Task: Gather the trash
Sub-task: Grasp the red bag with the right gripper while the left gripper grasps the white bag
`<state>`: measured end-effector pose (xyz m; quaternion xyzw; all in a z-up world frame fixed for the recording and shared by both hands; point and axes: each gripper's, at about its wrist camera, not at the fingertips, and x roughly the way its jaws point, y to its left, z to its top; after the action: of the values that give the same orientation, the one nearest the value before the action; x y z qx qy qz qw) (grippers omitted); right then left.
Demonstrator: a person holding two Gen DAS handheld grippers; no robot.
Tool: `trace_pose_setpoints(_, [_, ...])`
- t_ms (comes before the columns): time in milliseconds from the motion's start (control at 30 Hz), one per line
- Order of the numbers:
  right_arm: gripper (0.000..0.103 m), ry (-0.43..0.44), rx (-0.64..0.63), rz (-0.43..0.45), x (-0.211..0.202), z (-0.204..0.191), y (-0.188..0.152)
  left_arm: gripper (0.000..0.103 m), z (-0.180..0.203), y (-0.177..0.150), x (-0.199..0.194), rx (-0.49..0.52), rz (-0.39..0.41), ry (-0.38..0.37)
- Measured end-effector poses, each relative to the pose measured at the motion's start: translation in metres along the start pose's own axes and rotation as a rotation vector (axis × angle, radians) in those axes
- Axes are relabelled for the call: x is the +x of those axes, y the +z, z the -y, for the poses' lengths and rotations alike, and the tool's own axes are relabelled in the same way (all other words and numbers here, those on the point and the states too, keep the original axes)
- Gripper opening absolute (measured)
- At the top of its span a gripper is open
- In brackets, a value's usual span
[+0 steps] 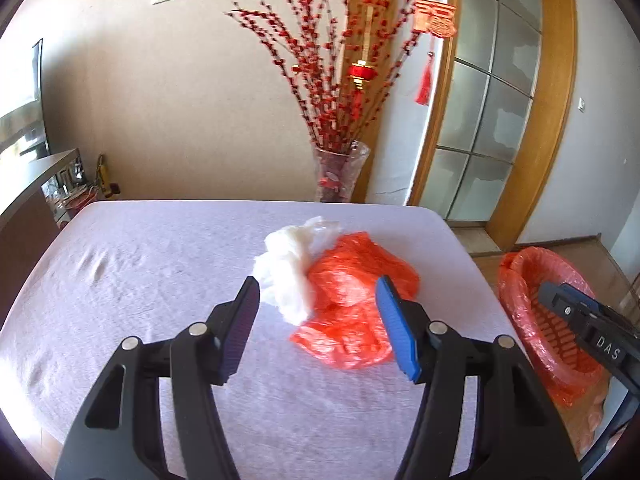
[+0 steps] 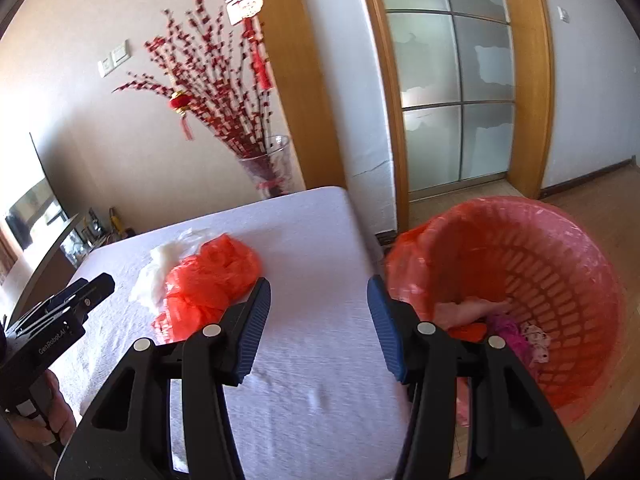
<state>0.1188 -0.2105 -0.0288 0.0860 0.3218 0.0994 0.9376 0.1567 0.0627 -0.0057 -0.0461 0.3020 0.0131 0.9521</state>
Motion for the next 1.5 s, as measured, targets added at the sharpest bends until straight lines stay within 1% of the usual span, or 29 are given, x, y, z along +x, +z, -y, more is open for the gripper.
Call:
trace_pose_setpoints(133, [0.051, 0.056, -0.057, -0.04, 0.02, -0.04, 0.0, 0.06, -0.044, 0.002, -0.004, -0.044, 0.013, 0.057])
trace_pose_setpoints(300, [0.051, 0.087, -0.099, -0.085, 0.047, -0.078, -0.004, 0.06, -0.082, 0.003, -0.004, -0.089, 0.004, 0.088])
trace_pose_setpoints(333, [0.051, 0.086, -0.102, -0.091, 0.052, -0.084, -0.005, 0.06, -0.085, 0.002, -0.003, -0.092, 0.002, 0.096])
trace_pose_setpoints(500, [0.051, 0.013, -0.161, -0.085, 0.07, -0.104, -0.006, 0.06, -0.098, 0.0, 0.003, -0.098, -0.015, 0.109])
trace_pose_setpoints(600, [0.051, -0.006, -0.171, -0.11, 0.083, -0.107, -0.009, 0.06, -0.1, -0.001, 0.008, -0.097, -0.028, 0.11])
trace_pose_setpoints(700, [0.051, -0.003, -0.158, -0.155, 0.096, -0.103, -0.014, 0.06, -0.099, 0.0, 0.013, -0.091, -0.039, 0.104])
trace_pose_setpoints(733, [0.048, -0.004, -0.155, -0.164, 0.097, -0.101, -0.017, 0.06, -0.098, 0.001, 0.015, -0.086, -0.042, 0.102])
trace_pose_setpoints(800, [0.027, -0.015, -0.159, -0.18, 0.099, -0.097, -0.021, 0.06, -0.094, 0.003, 0.02, -0.074, -0.052, 0.094])
trace_pose_setpoints(833, [0.02, -0.017, -0.156, -0.177, 0.097, -0.095, -0.022, 0.06, -0.092, 0.004, 0.023, -0.071, -0.064, 0.079])
trace_pose_setpoints(900, [0.014, -0.015, -0.139, -0.166, 0.09, -0.087, -0.022, 0.06, -0.089, 0.006, 0.031, -0.07, -0.092, 0.04])
trace_pose_setpoints(933, [0.013, -0.013, -0.123, -0.161, 0.086, -0.082, -0.022, 0.06, -0.086, 0.008, 0.035, -0.067, -0.106, 0.02])
trace_pose_setpoints(967, [0.012, -0.011, -0.101, -0.154, 0.08, -0.074, -0.021, 0.062, -0.083, 0.009, 0.037, -0.06, -0.116, 0.009])
trace_pose_setpoints(1033, [0.011, -0.019, -0.068, -0.14, 0.073, -0.06, -0.021, 0.066, -0.074, 0.012, 0.043, -0.031, -0.124, 0.0])
trace_pose_setpoints(1133, [0.011, -0.038, -0.015, -0.121, 0.06, -0.036, -0.02, 0.066, -0.055, 0.021, 0.054, 0.021, -0.144, -0.026])
trace_pose_setpoints(1200, [0.011, -0.05, 0.017, -0.116, 0.053, -0.022, -0.021, 0.066, -0.045, 0.026, 0.066, 0.033, -0.17, -0.05])
trace_pose_setpoints(1333, [0.011, -0.064, 0.06, -0.109, 0.041, 0.0, -0.024, 0.066, -0.029, 0.031, 0.097, 0.056, -0.229, -0.043])
trace_pose_setpoints(1500, [0.011, -0.074, 0.076, -0.101, 0.033, 0.012, -0.024, 0.066, -0.02, 0.026, 0.13, 0.046, -0.307, -0.021])
